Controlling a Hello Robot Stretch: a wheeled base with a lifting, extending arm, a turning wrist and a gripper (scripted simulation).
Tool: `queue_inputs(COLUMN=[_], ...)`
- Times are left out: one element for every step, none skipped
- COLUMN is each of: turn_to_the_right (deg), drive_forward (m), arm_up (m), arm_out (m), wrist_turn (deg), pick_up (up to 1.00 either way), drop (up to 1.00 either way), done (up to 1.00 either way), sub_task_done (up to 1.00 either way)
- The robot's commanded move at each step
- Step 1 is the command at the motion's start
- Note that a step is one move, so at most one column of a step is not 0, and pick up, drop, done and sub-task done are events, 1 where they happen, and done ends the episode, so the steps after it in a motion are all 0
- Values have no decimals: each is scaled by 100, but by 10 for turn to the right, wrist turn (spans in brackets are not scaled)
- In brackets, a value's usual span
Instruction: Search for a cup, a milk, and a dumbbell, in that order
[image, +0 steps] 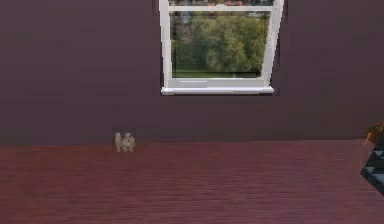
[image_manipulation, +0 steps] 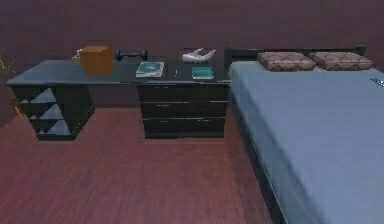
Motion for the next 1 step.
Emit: queue_inputs(turn_to_the_right=[0], drive_forward=[15], arm_up=[0], arm_out=[0], wrist_turn=[0], pick_up=[0], drop=[0], done=[0], sub_task_done=[0])
